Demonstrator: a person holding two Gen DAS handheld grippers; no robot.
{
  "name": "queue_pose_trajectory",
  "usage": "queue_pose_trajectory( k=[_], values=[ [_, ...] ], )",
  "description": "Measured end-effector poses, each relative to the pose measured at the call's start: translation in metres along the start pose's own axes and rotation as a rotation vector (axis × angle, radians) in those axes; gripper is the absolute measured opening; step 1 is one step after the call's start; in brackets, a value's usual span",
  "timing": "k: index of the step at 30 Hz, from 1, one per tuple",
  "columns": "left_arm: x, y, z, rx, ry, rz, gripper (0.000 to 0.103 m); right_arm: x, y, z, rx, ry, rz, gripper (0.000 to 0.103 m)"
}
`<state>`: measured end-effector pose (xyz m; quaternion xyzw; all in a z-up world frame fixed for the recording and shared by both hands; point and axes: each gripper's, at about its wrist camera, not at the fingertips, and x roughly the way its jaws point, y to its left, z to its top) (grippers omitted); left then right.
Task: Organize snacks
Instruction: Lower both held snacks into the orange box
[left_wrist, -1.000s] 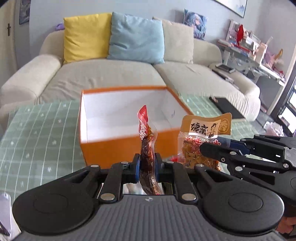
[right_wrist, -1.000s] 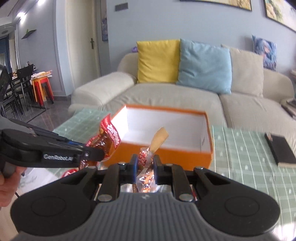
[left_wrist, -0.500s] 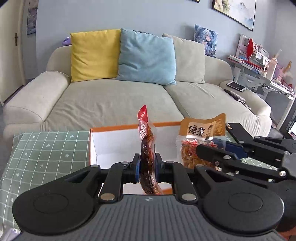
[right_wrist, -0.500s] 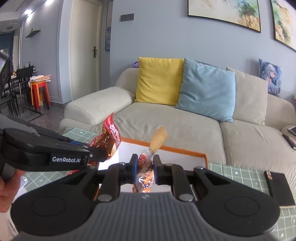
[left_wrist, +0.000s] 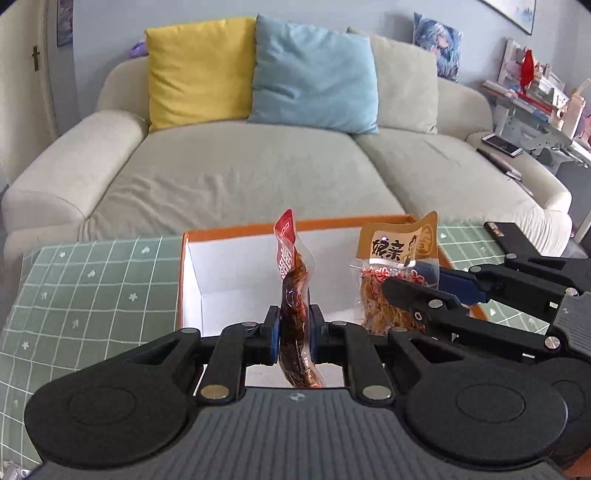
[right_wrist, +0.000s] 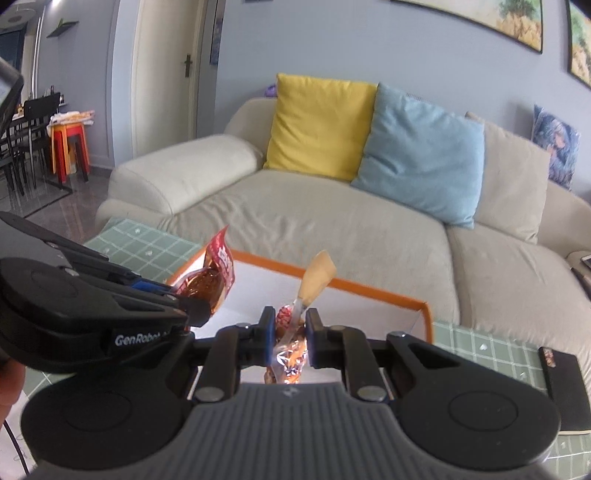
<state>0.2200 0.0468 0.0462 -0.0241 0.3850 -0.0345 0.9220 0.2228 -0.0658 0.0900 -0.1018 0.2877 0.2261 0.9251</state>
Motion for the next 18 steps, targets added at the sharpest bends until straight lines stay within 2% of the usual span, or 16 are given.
queue_pose_trajectory(
  k=[10, 18],
  values=[
    [0.027, 0.01, 0.002, 0.014, 0.071, 0.021, 0.016, 0.039, -0.005, -0.005, 0.043, 0.106, 0.091, 0.013],
    [0.055, 0.02, -0.005, 0.006, 0.137, 0.046, 0.016, 0.072, -0.019, -0.009, 0.176, 0.196, 0.186, 0.013]
  ],
)
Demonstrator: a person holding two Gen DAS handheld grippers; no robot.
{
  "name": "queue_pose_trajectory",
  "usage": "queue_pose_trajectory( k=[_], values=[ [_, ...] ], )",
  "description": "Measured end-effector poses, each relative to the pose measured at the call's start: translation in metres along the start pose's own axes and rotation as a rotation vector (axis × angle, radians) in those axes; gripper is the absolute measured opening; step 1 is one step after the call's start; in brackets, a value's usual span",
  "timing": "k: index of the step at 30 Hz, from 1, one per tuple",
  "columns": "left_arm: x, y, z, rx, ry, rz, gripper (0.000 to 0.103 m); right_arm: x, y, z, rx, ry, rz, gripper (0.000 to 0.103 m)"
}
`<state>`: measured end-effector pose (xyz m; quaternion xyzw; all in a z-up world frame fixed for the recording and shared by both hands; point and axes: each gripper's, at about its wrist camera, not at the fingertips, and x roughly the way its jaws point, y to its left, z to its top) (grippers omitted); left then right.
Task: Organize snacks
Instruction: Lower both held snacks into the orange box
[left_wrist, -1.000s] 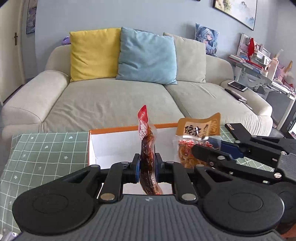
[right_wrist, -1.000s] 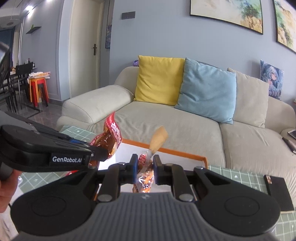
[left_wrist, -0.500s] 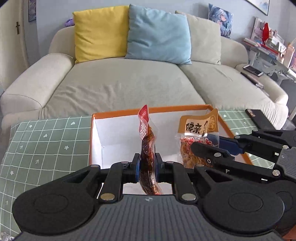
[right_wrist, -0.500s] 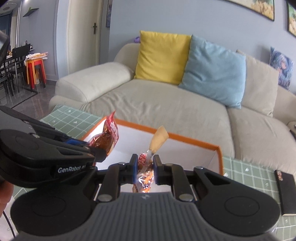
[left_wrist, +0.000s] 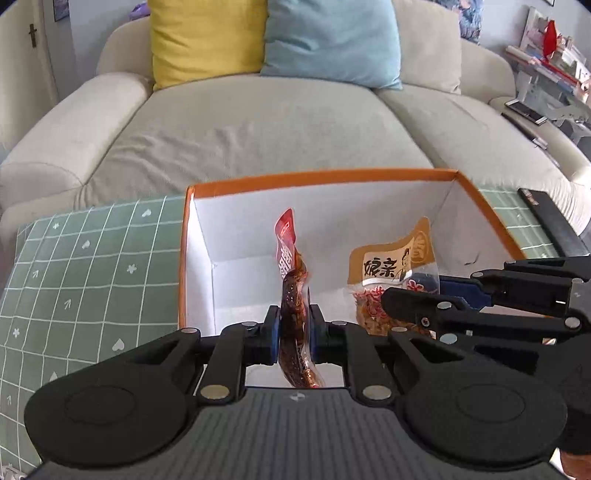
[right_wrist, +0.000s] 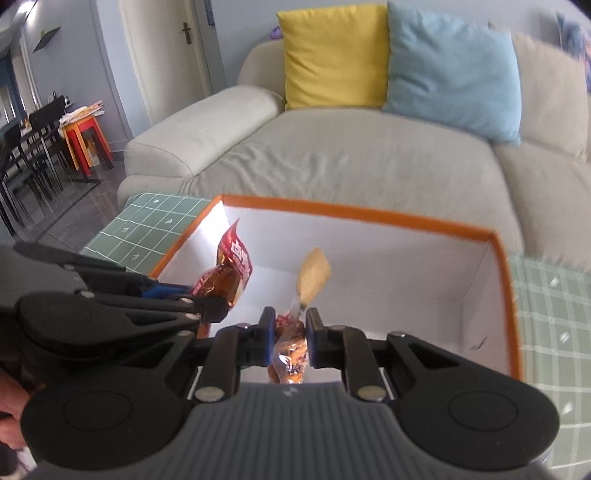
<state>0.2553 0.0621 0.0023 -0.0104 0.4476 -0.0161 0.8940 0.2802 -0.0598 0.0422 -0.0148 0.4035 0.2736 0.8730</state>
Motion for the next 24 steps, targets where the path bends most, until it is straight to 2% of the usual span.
queue_pose_trajectory(
  k=[5, 10, 19, 24],
  values=[
    [0.008, 0.003, -0.003, 0.008, 0.03, 0.019, 0.016, 0.016, -0.005, -0.004, 0.057, 0.049, 0.058, 0.013],
    [0.013, 0.001, -0.006, 0.043, 0.045, 0.031, 0.016, 0.027, -0.007, -0.008, 0.085, 0.083, 0.071, 0.013],
    [0.026, -0.007, -0.01, 0.111, 0.082, 0.067, 0.016, 0.044, -0.016, -0.011, 0.142, 0.142, 0.062, 0.014],
    [0.032, -0.01, -0.013, 0.118, 0.11, 0.063, 0.016, 0.049, -0.016, -0.014, 0.149, 0.183, 0.04, 0.015]
  ],
)
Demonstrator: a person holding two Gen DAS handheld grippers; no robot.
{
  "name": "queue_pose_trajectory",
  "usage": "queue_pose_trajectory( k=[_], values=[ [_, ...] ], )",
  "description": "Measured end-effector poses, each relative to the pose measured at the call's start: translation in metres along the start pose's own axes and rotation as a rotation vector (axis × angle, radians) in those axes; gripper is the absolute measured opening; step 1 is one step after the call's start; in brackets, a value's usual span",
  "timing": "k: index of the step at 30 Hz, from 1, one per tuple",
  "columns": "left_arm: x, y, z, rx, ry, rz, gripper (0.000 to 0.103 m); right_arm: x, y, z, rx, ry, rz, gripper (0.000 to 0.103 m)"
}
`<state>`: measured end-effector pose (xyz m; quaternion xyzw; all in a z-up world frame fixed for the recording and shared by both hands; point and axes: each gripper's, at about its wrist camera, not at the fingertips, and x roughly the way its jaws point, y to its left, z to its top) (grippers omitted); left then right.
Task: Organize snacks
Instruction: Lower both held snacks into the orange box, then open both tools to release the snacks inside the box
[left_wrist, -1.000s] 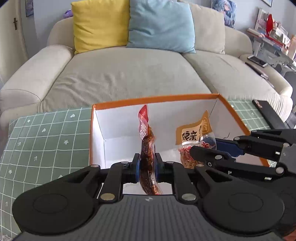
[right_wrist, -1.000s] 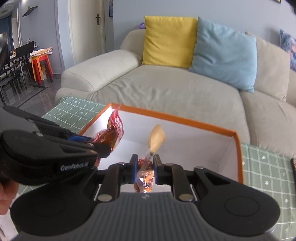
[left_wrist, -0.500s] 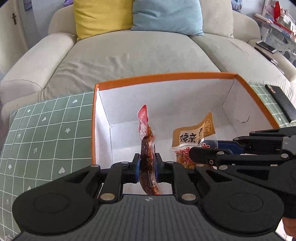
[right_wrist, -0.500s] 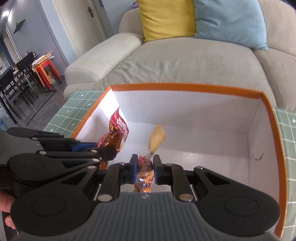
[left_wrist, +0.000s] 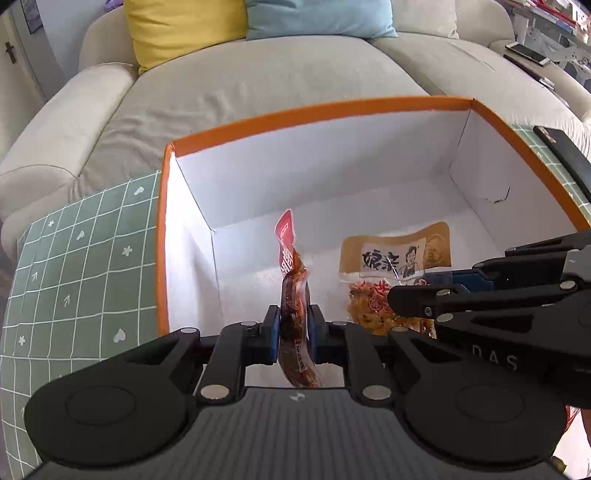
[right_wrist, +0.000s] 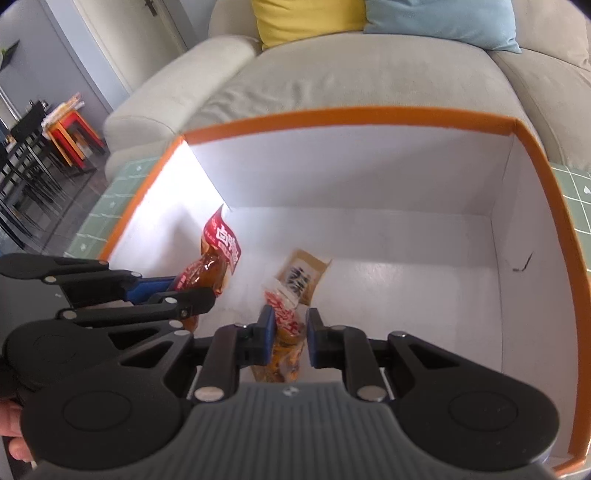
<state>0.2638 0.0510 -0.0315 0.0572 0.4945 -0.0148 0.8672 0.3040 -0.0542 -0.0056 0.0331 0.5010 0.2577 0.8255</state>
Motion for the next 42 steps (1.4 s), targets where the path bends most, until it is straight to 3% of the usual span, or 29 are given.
queue_pose_trajectory(
  k=[7, 13, 21, 23, 25, 28, 33, 42],
  values=[
    [-0.001, -0.002, -0.003, 0.005, 0.007, 0.002, 0.019, 0.0, 0.003, 0.0, -0.013, 0.014, -0.026, 0.018],
    [-0.004, -0.003, -0.006, 0.018, -0.004, 0.003, 0.025, 0.002, 0.012, -0.003, -0.085, 0.016, -0.121, 0.026],
    [-0.015, -0.005, -0.007, 0.02, -0.026, -0.016, 0.043, 0.003, 0.009, -0.002, -0.114, 0.034, -0.223, 0.032],
    [-0.02, -0.005, -0.007, 0.013, -0.041, -0.005, 0.053, 0.0, 0.008, -0.002, -0.116, 0.031, -0.245, 0.034],
    [-0.026, -0.004, -0.007, 0.001, -0.058, -0.001, 0.057, -0.004, 0.007, -0.002, -0.11, 0.026, -0.26, 0.042],
    [-0.034, 0.001, -0.008, -0.046, -0.071, -0.033, 0.057, -0.012, 0.007, -0.002, -0.098, 0.016, -0.257, 0.044],
    [-0.055, 0.001, -0.012, -0.077, -0.127, -0.03, 0.057, -0.03, 0.01, -0.003, -0.1, -0.027, -0.272, 0.048],
    [-0.092, -0.005, -0.037, -0.127, -0.232, -0.035, 0.057, -0.081, 0.023, -0.033, -0.101, -0.188, -0.31, 0.051]
  ],
)
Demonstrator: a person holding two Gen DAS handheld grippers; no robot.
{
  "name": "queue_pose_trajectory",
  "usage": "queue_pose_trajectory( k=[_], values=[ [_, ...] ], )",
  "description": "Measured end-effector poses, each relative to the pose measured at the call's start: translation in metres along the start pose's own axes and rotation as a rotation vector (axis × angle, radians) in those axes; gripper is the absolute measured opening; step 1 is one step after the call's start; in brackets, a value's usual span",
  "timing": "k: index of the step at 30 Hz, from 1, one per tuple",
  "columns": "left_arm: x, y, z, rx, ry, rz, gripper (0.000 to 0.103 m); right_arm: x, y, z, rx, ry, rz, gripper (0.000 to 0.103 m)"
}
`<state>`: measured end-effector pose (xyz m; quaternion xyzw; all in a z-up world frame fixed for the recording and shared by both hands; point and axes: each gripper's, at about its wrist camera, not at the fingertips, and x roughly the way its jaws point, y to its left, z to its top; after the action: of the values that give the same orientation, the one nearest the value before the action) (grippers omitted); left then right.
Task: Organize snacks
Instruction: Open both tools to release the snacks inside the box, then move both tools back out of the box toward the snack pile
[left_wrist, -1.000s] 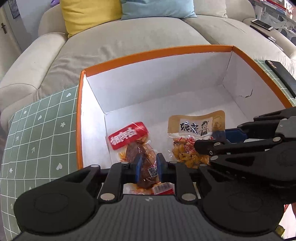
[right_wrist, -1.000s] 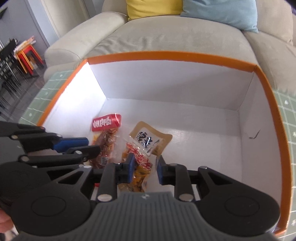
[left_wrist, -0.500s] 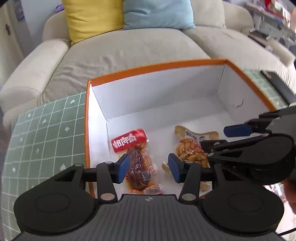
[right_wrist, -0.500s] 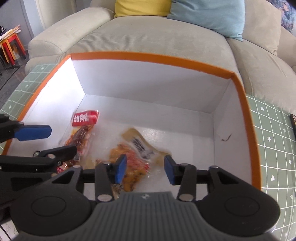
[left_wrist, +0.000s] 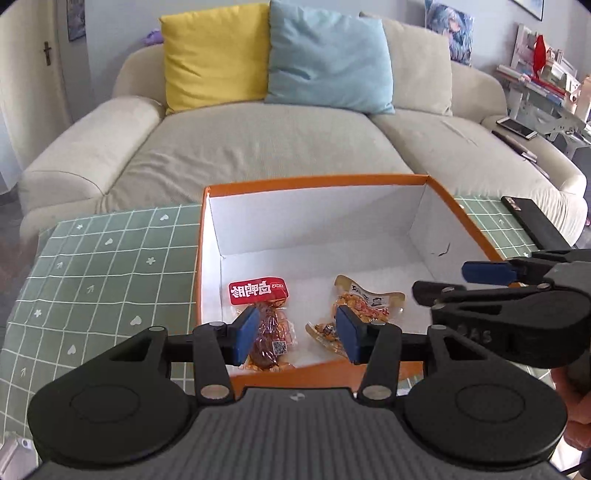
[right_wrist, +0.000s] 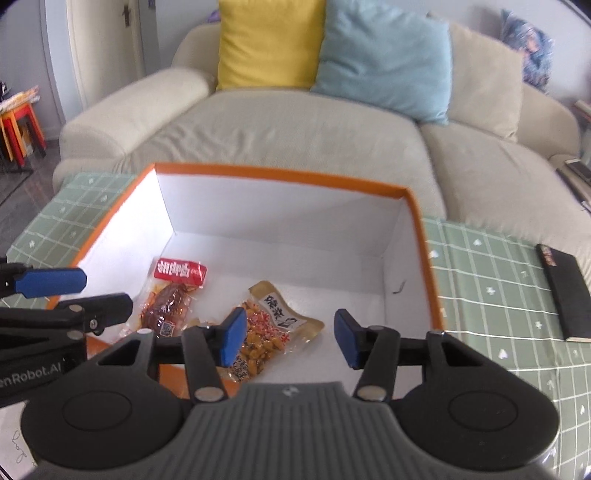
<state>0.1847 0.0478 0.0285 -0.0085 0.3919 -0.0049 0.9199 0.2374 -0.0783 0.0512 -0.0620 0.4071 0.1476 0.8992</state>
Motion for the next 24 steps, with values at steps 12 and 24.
queue_pose_trajectory(
  k=[12, 24],
  values=[
    [-0.038, -0.008, -0.044, -0.051, -0.049, -0.033, 0.057, -0.07, 0.002, -0.064, 0.032, -0.169, -0.045, 0.052],
    [-0.035, -0.009, -0.101, -0.017, 0.061, -0.13, 0.057, -0.08, -0.008, -0.147, 0.114, -0.079, -0.05, 0.056]
  ],
)
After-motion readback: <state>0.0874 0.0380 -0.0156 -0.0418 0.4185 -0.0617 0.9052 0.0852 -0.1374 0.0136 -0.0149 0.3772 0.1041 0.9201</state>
